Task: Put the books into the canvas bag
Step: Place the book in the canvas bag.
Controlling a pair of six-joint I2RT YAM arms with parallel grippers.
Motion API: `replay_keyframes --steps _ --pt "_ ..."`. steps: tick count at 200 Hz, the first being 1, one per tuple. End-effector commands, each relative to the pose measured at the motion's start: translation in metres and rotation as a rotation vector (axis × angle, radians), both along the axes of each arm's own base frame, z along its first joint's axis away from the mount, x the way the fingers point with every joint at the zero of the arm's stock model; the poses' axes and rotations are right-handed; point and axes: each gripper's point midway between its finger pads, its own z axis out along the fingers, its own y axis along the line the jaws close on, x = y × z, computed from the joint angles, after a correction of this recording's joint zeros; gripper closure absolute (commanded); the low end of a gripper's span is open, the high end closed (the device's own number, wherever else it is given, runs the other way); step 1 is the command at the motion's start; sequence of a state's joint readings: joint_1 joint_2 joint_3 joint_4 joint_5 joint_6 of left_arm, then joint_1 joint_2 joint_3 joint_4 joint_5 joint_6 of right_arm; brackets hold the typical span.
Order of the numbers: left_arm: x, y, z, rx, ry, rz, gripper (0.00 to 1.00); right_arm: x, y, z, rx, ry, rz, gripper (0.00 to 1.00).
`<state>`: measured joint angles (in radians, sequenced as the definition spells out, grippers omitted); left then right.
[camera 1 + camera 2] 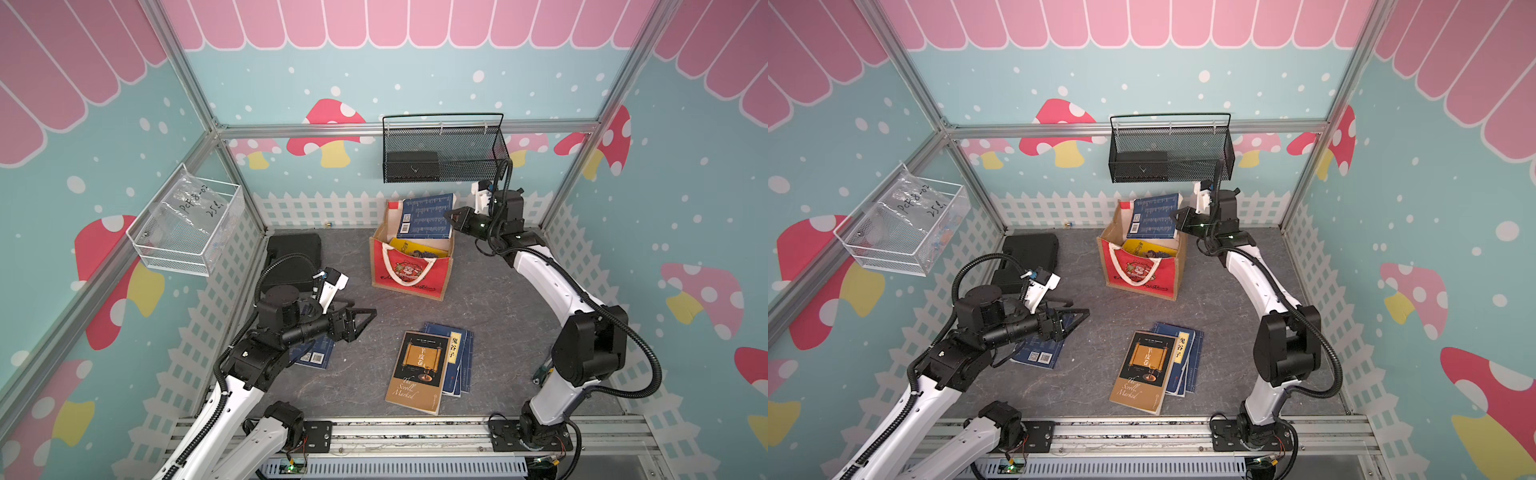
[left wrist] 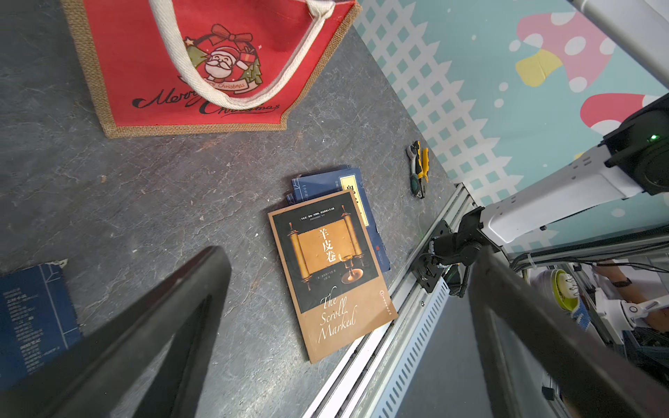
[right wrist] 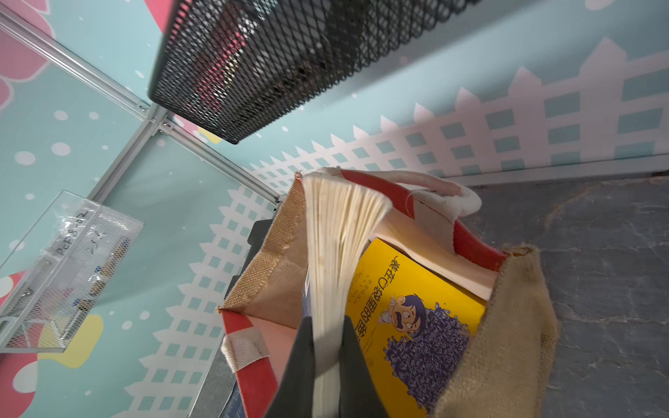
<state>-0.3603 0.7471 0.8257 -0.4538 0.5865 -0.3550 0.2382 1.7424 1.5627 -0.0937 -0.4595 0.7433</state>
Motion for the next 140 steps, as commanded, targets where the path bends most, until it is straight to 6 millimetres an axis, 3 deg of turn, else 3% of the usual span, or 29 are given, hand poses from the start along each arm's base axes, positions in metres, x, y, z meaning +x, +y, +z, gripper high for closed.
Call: replay_keyframes --steps 1,38,78,105,122,140 --pt "0.001 0.003 0.007 0.005 -0.027 0.0 0.01 -0.002 0.018 0.005 0.025 -0.006 -0.007 1.0" --pt "0.006 0.008 0.01 -0.018 -0.03 0.015 0.01 0.0 0.019 -0.026 0.035 0.075 -0.128 1.0" --pt "0.012 0.016 0.014 -0.04 -0.034 0.042 0.01 0.005 0.045 -0.048 0.028 0.13 -0.112 0.98" --pt "0.013 0.016 0.013 -0.04 -0.031 0.047 0.01 0.007 0.052 -0.061 0.026 0.168 -0.107 0.82" --pt "0.014 0.018 0.012 -0.037 -0.031 0.058 0.01 0.007 0.052 -0.061 0.023 0.166 -0.108 0.64" --pt "0.018 0.021 0.011 -0.029 -0.028 0.081 0.01 0.008 0.052 -0.057 0.016 0.152 -0.106 0.55"
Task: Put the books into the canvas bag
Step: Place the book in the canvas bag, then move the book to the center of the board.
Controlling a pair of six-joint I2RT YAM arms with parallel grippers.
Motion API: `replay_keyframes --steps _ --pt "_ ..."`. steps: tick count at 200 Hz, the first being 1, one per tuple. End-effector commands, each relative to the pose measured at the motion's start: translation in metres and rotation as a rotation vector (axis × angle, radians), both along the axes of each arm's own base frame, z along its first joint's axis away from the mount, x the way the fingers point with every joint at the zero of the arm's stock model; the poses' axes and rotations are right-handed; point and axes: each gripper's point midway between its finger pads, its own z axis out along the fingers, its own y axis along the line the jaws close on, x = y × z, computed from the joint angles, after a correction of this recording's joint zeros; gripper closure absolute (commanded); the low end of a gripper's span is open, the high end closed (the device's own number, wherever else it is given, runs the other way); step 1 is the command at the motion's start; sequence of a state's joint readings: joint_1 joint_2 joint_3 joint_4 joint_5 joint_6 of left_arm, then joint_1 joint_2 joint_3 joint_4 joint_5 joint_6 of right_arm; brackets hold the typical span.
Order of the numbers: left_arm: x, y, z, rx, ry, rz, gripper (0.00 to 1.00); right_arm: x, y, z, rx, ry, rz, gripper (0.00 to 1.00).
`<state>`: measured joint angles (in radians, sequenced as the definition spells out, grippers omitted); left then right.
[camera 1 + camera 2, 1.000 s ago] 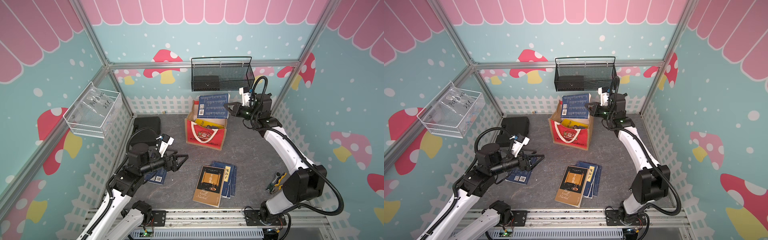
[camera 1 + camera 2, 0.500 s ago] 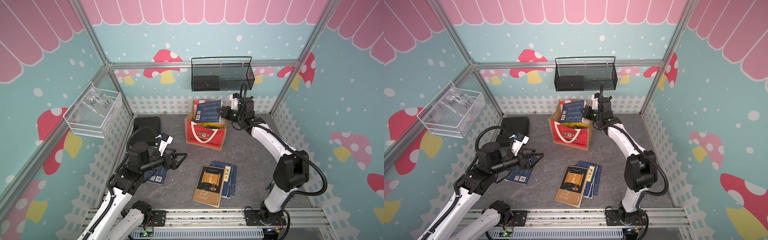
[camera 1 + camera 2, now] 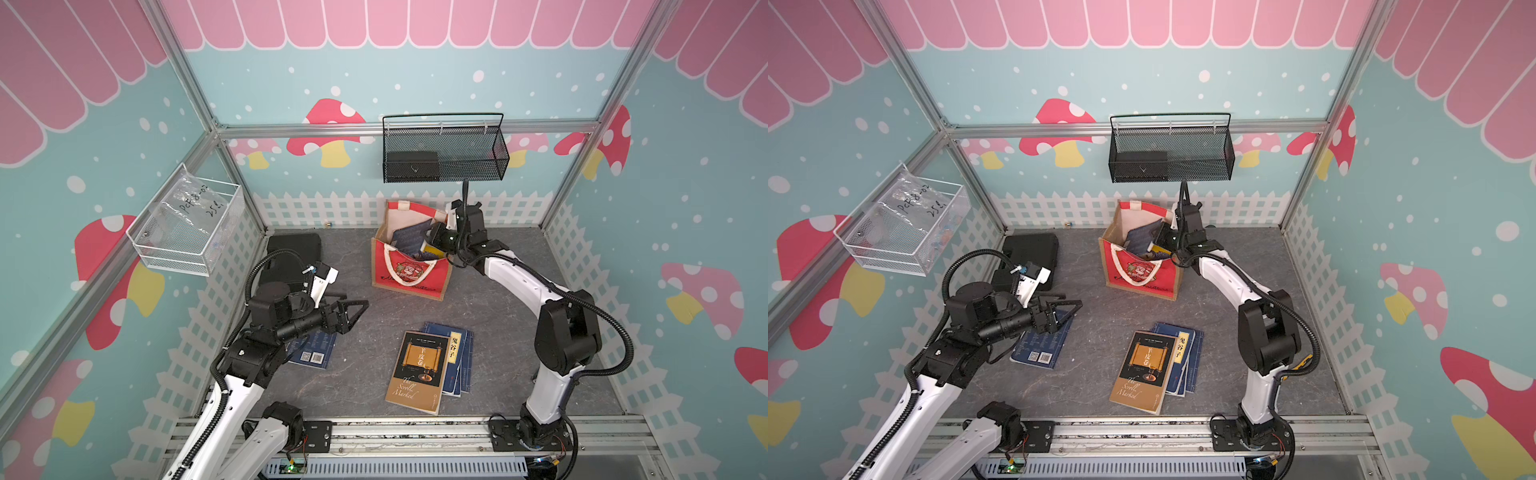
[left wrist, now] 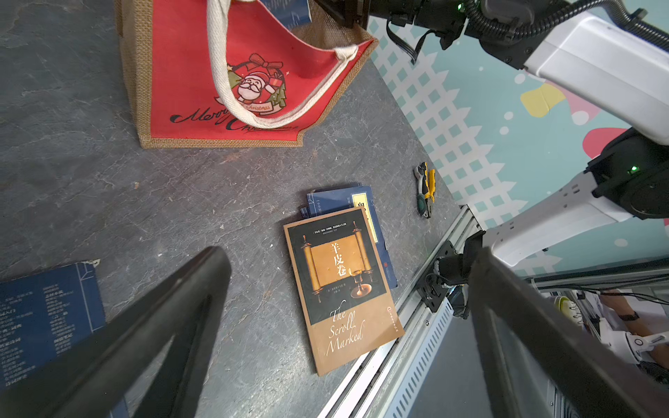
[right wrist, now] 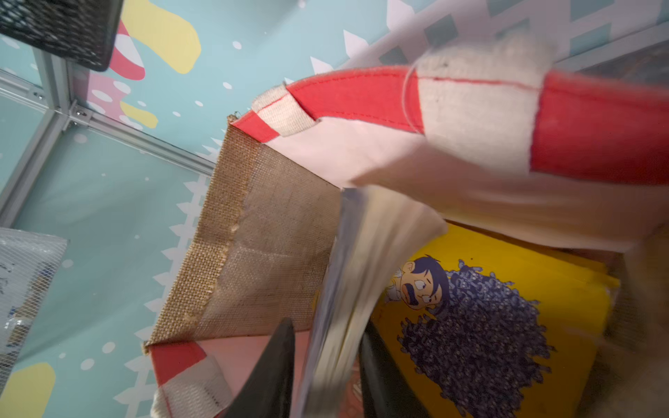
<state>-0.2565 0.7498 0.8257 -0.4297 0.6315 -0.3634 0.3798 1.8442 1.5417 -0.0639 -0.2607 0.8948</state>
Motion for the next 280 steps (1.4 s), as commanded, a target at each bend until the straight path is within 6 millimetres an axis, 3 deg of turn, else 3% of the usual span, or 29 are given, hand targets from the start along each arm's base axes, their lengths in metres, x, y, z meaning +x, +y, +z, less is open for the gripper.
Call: replay_keyframes --steps 1,33,69,84,107,131,165,212,236,280 --pt "0.004 0.003 0.005 -0.002 -0.019 0.019 0.01 0.002 0.003 0.005 0.007 -0.004 -0.01 0.54" --pt "0.021 0.02 -0.009 0.029 0.035 0.152 0.01 0.003 0.007 0.016 -0.012 -0.038 0.031 0.45" --pt "0.044 0.045 -0.056 0.055 0.222 0.367 0.01 -0.004 0.016 0.049 -0.056 -0.157 0.137 0.31" --pt "0.049 0.06 -0.08 0.073 0.312 0.479 0.01 -0.016 0.025 0.069 -0.092 -0.242 0.21 0.04" --pt "0.052 0.084 -0.11 0.088 0.415 0.617 0.01 -0.045 0.039 0.094 -0.187 -0.362 0.31 0.0" --pt "0.052 0.11 -0.135 0.077 0.513 0.756 0.01 -0.079 0.051 0.107 -0.291 -0.433 0.393 0.0" --pt "0.048 0.151 -0.162 0.091 0.617 0.955 0.01 -0.127 0.062 0.095 -0.344 -0.443 0.507 0.0" --pt "0.041 0.195 -0.194 0.081 0.74 1.171 0.01 -0.212 0.081 0.082 -0.233 -0.53 0.642 0.01" --pt "0.038 0.215 -0.206 0.044 0.781 1.28 0.02 -0.238 0.078 0.054 -0.205 -0.498 0.658 0.0" --pt "0.036 0.243 -0.22 0.014 0.81 1.426 0.01 -0.262 0.071 -0.006 -0.215 -0.35 0.668 0.0"
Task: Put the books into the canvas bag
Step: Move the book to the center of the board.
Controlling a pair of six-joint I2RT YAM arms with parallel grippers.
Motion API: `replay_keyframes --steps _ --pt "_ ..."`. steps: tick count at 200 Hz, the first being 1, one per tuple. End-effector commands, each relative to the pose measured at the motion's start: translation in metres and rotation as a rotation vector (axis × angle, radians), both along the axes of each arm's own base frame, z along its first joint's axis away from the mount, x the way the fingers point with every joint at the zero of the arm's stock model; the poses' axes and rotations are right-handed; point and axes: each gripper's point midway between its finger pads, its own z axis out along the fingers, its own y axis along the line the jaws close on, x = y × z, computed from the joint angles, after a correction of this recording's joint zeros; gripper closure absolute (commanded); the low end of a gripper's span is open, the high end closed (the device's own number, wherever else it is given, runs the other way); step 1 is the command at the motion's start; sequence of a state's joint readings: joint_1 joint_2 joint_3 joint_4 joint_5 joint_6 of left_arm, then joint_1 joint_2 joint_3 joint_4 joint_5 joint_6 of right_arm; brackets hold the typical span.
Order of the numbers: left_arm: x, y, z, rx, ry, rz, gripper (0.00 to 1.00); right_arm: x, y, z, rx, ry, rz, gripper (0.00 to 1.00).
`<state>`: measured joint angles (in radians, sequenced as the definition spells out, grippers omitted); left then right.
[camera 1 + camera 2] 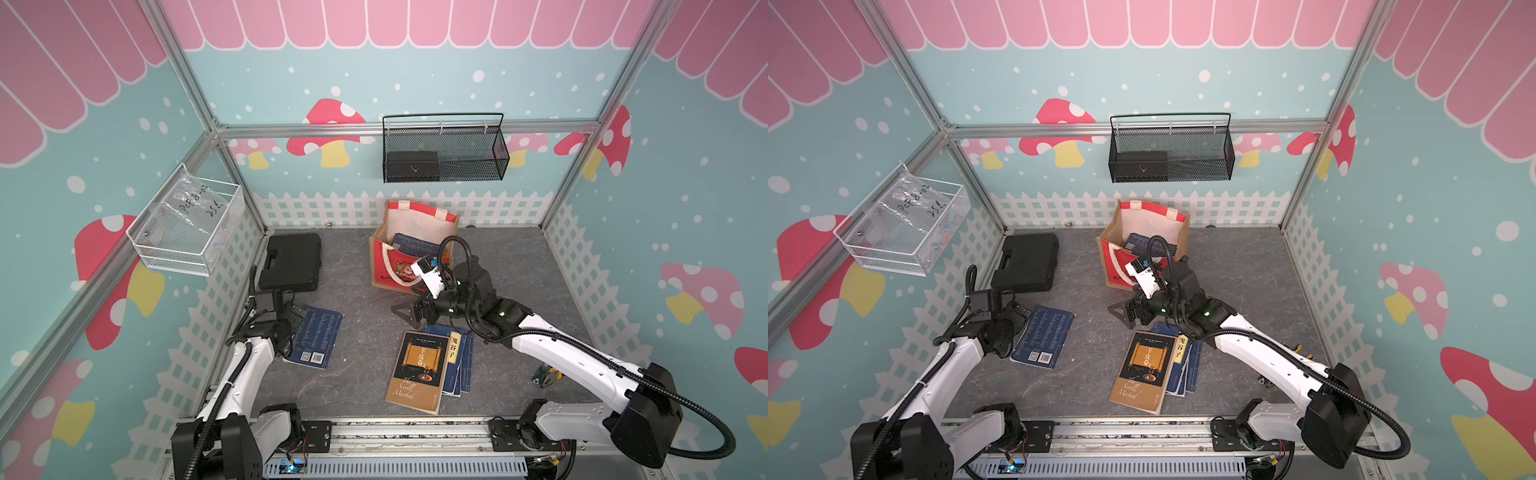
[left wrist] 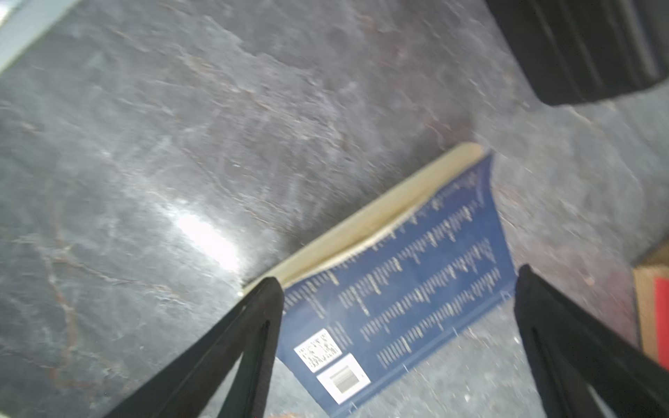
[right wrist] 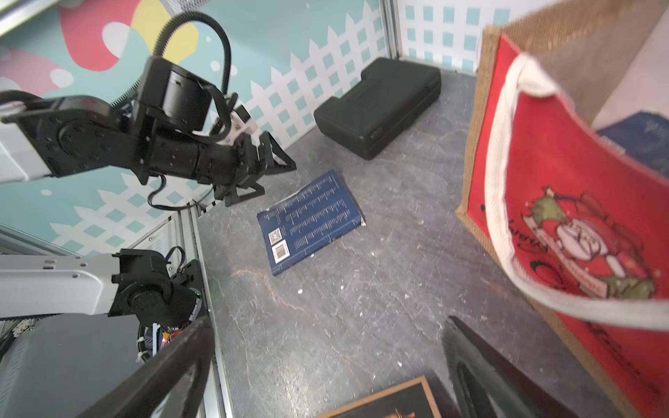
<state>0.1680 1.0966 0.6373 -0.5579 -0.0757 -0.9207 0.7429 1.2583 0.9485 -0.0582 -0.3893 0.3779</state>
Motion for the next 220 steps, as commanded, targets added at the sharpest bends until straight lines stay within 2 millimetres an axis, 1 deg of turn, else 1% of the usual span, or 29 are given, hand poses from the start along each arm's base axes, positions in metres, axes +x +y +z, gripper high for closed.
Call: replay_keyframes --steps 1,30,58,69,88,114,142,168,193,204,220 --pt "-0.001 0.019 -0.008 0.014 0.003 0.124 0.01 -0.01 0.0 -0.004 0.03 0.012 -0.009 0.0" --pt "0.006 0.019 -0.024 -0.03 0.014 0.123 0.01 -0.024 0.0 -0.03 0.009 0.074 0.018 0.0" --pt "0.021 0.002 -0.036 -0.113 -0.011 0.053 0.01 -0.032 0.005 -0.063 -0.035 0.153 0.032 0.01" --pt "0.023 -0.004 -0.04 -0.134 -0.007 0.029 0.02 -0.033 0.01 -0.074 -0.05 0.176 0.038 0.0" --pt "0.026 -0.019 -0.04 -0.143 -0.011 -0.024 0.02 -0.032 0.023 -0.088 -0.069 0.207 0.043 0.0" --pt "0.028 -0.05 -0.036 -0.168 -0.028 -0.097 0.01 -0.021 0.045 -0.097 -0.09 0.217 0.031 0.0" --pt "0.027 -0.097 -0.034 -0.211 -0.054 -0.187 0.01 -0.001 0.064 -0.111 -0.113 0.246 -0.008 0.0" --pt "0.03 -0.132 -0.032 -0.257 -0.086 -0.257 0.01 0.013 0.082 -0.128 -0.135 0.282 -0.011 0.01" --pt "0.038 -0.15 -0.03 -0.309 -0.125 -0.307 0.01 0.023 0.094 -0.143 -0.149 0.323 -0.025 0.02" --pt "0.044 -0.154 -0.024 -0.327 -0.166 -0.33 0.01 0.025 0.098 -0.148 -0.153 0.335 -0.027 0.03" --pt "0.045 -0.155 -0.019 -0.325 -0.174 -0.346 0.01 0.027 0.098 -0.155 -0.164 0.35 -0.043 0.04"
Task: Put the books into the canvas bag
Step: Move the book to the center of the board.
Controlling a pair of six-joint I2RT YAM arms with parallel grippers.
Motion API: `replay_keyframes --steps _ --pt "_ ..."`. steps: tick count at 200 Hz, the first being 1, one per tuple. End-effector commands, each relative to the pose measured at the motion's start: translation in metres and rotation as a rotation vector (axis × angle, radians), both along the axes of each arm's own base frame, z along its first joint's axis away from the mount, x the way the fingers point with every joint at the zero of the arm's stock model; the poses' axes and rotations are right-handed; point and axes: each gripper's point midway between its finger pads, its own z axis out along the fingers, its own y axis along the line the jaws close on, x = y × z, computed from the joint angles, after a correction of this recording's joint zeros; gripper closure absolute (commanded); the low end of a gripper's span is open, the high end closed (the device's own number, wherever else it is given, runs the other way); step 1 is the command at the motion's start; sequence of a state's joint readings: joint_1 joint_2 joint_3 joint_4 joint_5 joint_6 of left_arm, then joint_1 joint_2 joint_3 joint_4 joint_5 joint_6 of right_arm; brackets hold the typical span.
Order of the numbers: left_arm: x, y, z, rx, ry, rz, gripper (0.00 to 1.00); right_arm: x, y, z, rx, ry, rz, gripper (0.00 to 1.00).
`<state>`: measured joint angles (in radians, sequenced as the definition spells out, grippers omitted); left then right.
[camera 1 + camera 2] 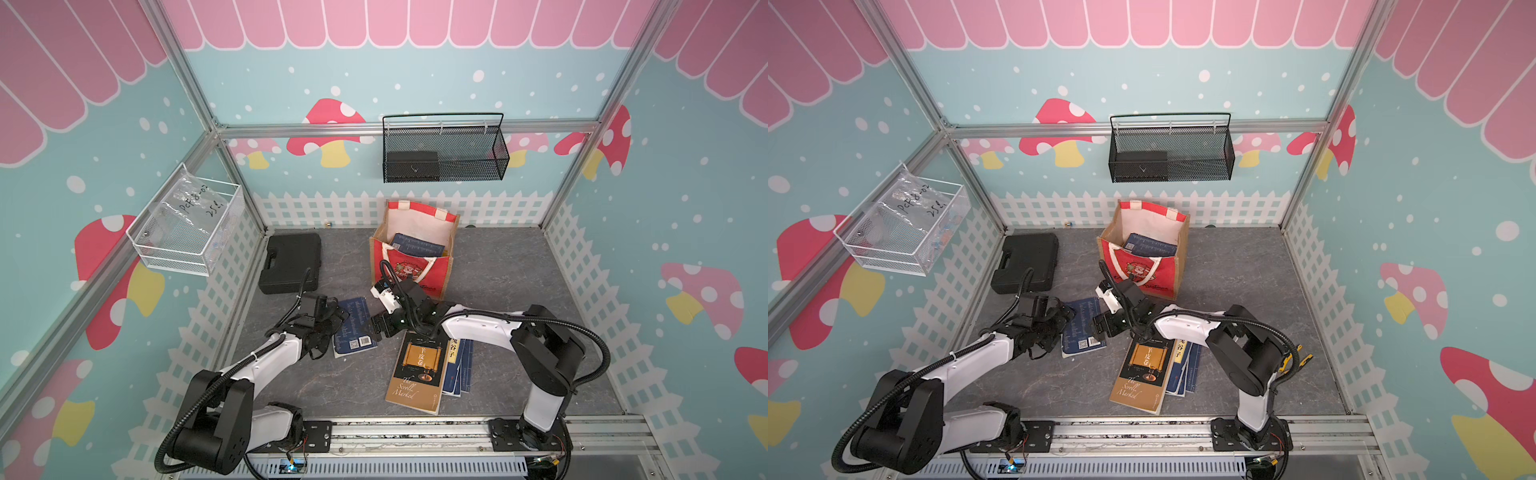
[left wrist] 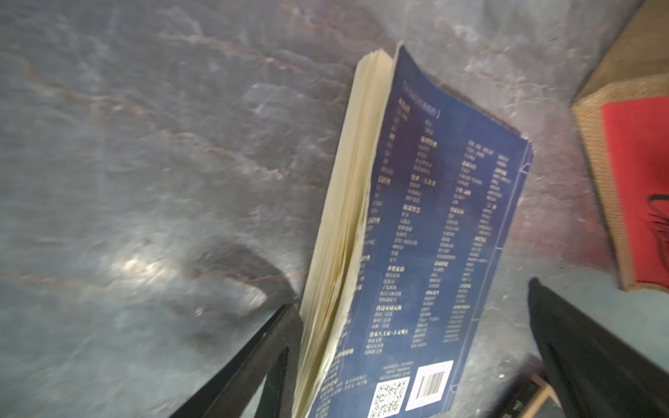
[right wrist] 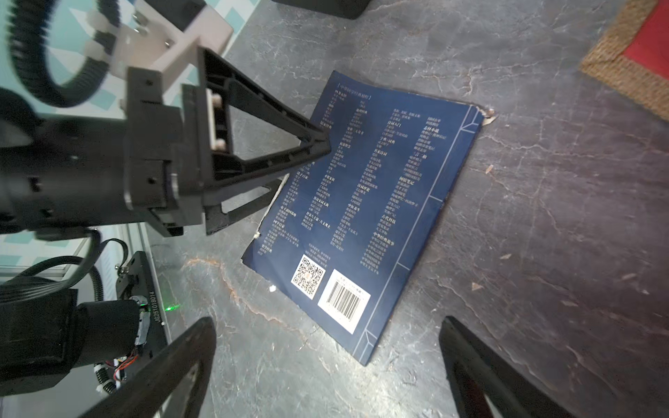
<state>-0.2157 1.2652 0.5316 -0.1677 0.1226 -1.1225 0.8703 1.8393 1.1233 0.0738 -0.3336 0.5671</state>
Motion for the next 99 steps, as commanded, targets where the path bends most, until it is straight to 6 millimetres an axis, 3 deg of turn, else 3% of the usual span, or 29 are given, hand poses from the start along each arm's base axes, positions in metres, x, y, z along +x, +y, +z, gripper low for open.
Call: replay_keyframes --steps 1,27,33,52,99 --pt "0.011 -0.008 0.012 -0.053 -0.063 -0.01 0.01 0.004 0.004 -0.006 -0.004 0.028 -0.027 0.04" --pt "0.012 -0.004 0.011 -0.071 -0.066 -0.009 0.01 0.005 0.005 -0.013 -0.023 0.048 -0.027 0.04" --pt "0.012 -0.003 0.01 -0.077 -0.063 -0.011 0.01 0.004 0.003 -0.032 -0.055 0.077 -0.029 0.04" --pt "0.01 -0.002 0.003 -0.085 -0.044 -0.022 0.02 0.004 0.004 -0.043 -0.072 0.099 -0.035 0.04" --pt "0.003 -0.009 -0.009 -0.093 -0.03 -0.132 0.04 0.011 0.008 -0.055 -0.078 0.113 -0.026 0.04"
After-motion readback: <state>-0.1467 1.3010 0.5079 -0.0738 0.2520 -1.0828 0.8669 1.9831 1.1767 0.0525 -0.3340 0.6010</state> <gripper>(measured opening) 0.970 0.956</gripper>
